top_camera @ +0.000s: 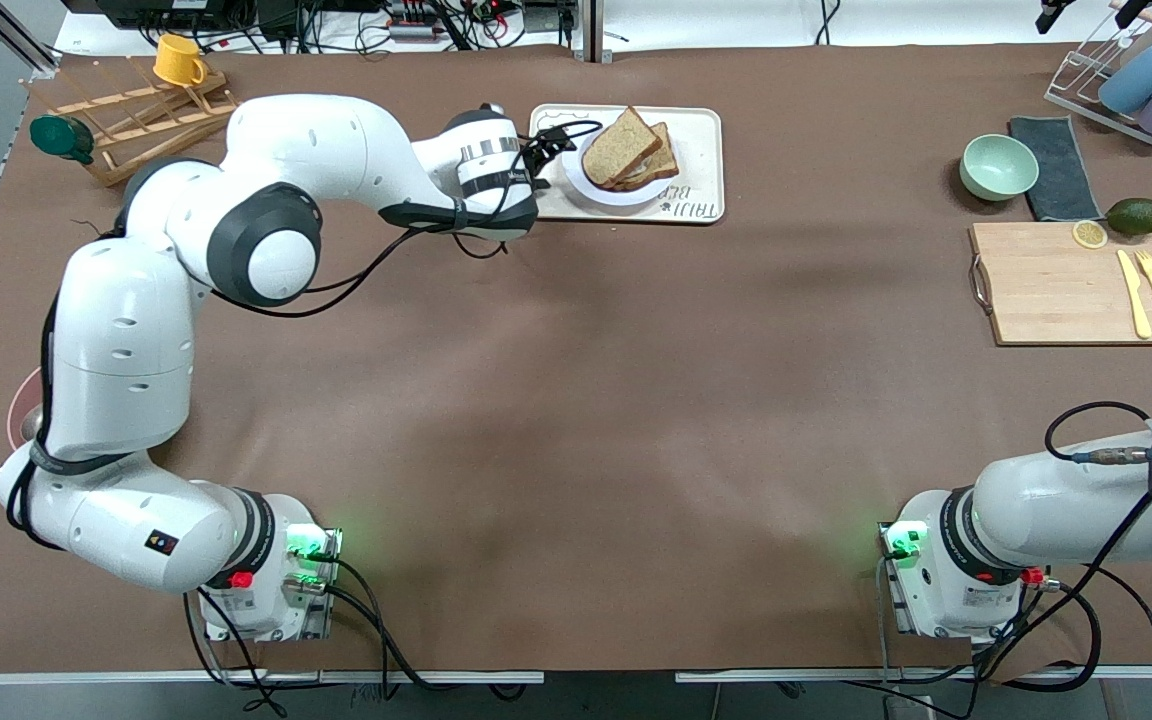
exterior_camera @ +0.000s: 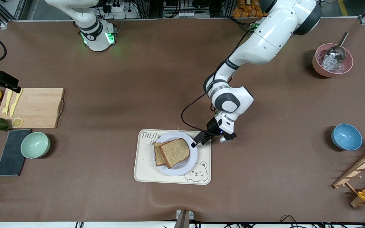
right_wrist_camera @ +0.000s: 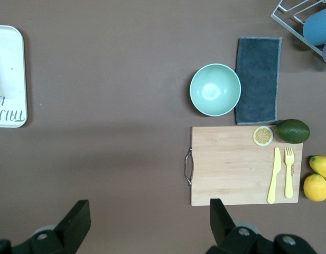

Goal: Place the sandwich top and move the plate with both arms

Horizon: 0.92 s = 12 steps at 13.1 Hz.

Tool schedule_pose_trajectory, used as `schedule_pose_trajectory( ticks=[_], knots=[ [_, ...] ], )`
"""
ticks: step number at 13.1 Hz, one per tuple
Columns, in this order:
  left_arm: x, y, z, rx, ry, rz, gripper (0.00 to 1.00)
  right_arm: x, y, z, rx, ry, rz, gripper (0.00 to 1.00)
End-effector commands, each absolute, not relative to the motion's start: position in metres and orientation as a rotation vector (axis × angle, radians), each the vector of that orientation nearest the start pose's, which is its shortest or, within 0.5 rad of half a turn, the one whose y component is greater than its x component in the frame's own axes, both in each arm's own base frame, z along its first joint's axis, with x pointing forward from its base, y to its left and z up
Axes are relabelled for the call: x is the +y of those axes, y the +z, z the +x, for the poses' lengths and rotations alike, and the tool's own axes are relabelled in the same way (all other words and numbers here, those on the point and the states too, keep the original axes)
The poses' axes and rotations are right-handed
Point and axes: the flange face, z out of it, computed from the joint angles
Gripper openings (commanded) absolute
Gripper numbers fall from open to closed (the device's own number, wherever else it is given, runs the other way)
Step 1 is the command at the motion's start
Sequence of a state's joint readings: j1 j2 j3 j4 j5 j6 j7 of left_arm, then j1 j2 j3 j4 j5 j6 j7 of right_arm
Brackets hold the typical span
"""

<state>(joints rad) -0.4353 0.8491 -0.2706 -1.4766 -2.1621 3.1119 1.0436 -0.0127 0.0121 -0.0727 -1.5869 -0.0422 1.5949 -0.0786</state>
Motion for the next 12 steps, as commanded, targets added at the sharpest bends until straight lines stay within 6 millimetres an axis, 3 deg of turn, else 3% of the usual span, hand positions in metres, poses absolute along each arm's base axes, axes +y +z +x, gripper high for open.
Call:
schedule_pose_trajectory(
  ticks=[1,6,10,12],
  knots=[
    [-0.355,0.198,0.572,0.649,0.552,2.272,1.00,-0.052,0.615,0.560,0.038,0.017,-3.187,1.00],
    [-0.332,0.232,0.578,0.580,0.678,2.357,1.00,-0.052,0.614,0.560,0.038,0.020,-3.187,1.00],
    [-0.282,0.239,0.606,0.536,0.799,2.425,1.00,-0.052,0.614,0.560,0.040,0.020,-3.187,1.00],
    [-0.258,0.229,0.608,0.523,0.812,2.473,1.00,-0.052,0.613,0.560,0.038,0.022,-3.187,1.00]
  ],
)
